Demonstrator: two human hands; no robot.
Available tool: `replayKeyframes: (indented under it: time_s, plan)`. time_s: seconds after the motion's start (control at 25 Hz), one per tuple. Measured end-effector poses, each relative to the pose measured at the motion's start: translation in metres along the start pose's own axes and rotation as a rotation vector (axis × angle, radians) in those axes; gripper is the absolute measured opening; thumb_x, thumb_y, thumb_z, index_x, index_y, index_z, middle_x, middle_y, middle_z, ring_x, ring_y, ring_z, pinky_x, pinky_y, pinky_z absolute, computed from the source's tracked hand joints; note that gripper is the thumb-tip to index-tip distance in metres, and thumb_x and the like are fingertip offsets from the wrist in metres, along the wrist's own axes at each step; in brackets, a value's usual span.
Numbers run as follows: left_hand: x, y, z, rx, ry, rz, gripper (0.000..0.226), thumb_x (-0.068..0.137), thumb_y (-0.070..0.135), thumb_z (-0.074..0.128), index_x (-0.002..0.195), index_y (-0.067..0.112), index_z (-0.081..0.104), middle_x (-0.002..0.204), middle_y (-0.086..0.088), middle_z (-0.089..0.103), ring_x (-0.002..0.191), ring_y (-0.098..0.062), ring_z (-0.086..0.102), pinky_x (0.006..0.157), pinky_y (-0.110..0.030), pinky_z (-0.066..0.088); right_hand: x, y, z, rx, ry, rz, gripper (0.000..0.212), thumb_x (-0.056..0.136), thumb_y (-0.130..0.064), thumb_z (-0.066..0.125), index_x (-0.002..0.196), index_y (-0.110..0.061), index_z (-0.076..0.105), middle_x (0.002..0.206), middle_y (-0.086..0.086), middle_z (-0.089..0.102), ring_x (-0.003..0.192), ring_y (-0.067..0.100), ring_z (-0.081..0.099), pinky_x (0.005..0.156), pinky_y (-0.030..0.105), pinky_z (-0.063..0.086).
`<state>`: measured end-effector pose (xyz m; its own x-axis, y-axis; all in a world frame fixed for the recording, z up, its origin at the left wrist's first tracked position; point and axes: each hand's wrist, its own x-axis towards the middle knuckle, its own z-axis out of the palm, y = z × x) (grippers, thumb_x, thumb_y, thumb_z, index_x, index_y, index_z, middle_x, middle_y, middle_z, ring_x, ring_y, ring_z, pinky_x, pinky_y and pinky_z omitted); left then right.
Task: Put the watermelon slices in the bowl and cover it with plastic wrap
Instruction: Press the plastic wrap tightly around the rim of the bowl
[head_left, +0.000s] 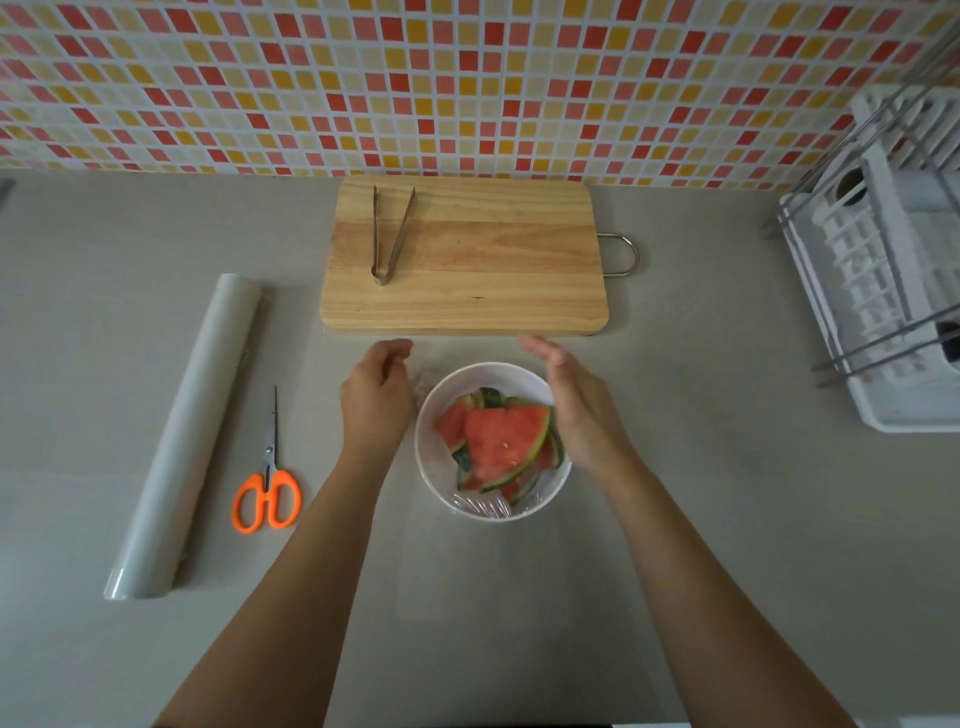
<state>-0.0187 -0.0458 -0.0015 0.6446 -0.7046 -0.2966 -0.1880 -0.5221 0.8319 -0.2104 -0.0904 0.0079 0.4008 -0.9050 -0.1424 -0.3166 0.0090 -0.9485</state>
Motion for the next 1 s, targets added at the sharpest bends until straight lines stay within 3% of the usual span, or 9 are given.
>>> replayKeyframes:
  time_s: [0.08, 0.16, 0.24, 0.36, 0.44, 0.68, 0.8, 1.0]
  plan:
    - [-0.011, -0.010, -0.006, -0.116, 0.002, 0.111, 0.032, 0.097, 0.015, 0.040, 0.117, 0.023, 0.065, 0.111, 0.010, 0.064, 0.113, -0.015, 0.060, 0.091, -0.022, 0.042, -0.002, 0.004, 0.005, -0.013, -0.084, -0.015, 0.061, 0.088, -0.064, 0.020, 0.129, -0.032, 0.051, 0.129, -0.023, 0.052, 0.120, -0.017, 0.040, 0.094, -0.002, 0.027]
    - [-0.021, -0.017, -0.006, -0.251, -0.217, 0.203, 0.033, 0.097, 0.036, 0.041, 0.122, 0.033, 0.061, 0.123, 0.013, 0.062, 0.121, -0.007, 0.055, 0.098, -0.021, 0.041, -0.002, 0.006, 0.008, 0.054, -0.048, -0.008, 0.067, 0.085, -0.070, 0.021, 0.128, -0.029, 0.052, 0.128, -0.020, 0.055, 0.121, -0.011, 0.044, 0.096, 0.003, 0.031]
    - [-0.026, -0.021, 0.000, -0.314, -0.438, 0.194, 0.044, 0.092, 0.053, 0.038, 0.126, 0.036, 0.059, 0.132, 0.008, 0.060, 0.125, -0.010, 0.053, 0.106, -0.032, 0.041, 0.000, 0.009, 0.011, 0.117, -0.016, 0.017, 0.072, 0.081, -0.074, 0.022, 0.126, -0.029, 0.055, 0.129, -0.013, 0.057, 0.121, -0.004, 0.048, 0.103, 0.016, 0.036]
    - [-0.026, -0.022, 0.011, -0.419, -0.487, 0.076, 0.059, 0.090, 0.057, 0.029, 0.124, 0.022, 0.062, 0.128, -0.012, 0.063, 0.122, -0.028, 0.056, 0.107, -0.053, 0.039, 0.006, 0.013, 0.016, 0.196, 0.004, 0.144, 0.070, 0.075, -0.081, 0.022, 0.111, -0.038, 0.063, 0.118, -0.003, 0.066, 0.111, 0.012, 0.059, 0.102, 0.042, 0.044]
    - [-0.024, -0.021, 0.013, -0.420, -0.523, 0.038, 0.071, 0.089, 0.062, 0.027, 0.124, 0.012, 0.063, 0.124, -0.019, 0.064, 0.120, -0.034, 0.057, 0.105, -0.057, 0.038, 0.010, 0.013, 0.018, 0.312, -0.001, 0.251, 0.072, 0.069, -0.085, 0.023, 0.096, -0.037, 0.070, 0.101, 0.001, 0.072, 0.101, 0.020, 0.065, 0.098, 0.050, 0.046]
    - [-0.022, -0.006, 0.015, -0.242, -0.406, -0.123, 0.090, 0.072, 0.081, 0.022, 0.113, 0.017, 0.070, 0.114, -0.014, 0.069, 0.109, -0.029, 0.063, 0.103, -0.051, 0.043, 0.014, 0.015, 0.017, 0.182, 0.066, 0.360, 0.090, 0.059, -0.093, 0.011, 0.084, -0.033, 0.073, 0.084, -0.001, 0.075, 0.083, 0.014, 0.070, 0.087, 0.043, 0.053]
    - [-0.026, -0.002, 0.017, -0.170, -0.299, -0.239, 0.108, 0.064, 0.087, 0.017, 0.126, 0.011, 0.061, 0.123, -0.014, 0.063, 0.114, -0.028, 0.058, 0.105, -0.048, 0.041, 0.010, 0.017, 0.021, 0.047, 0.194, 0.388, 0.103, 0.058, -0.093, 0.006, 0.080, -0.014, 0.068, 0.081, 0.009, 0.072, 0.080, 0.021, 0.068, 0.079, 0.042, 0.052]
    - [-0.035, -0.003, 0.026, -0.173, -0.110, -0.320, 0.090, 0.088, 0.072, 0.008, 0.123, 0.008, 0.059, 0.119, -0.012, 0.061, 0.109, -0.028, 0.055, 0.099, -0.040, 0.040, 0.007, 0.015, 0.023, 0.048, 0.204, 0.369, 0.114, 0.061, -0.091, 0.007, 0.092, 0.006, 0.058, 0.095, 0.025, 0.067, 0.090, 0.034, 0.065, 0.085, 0.052, 0.050]
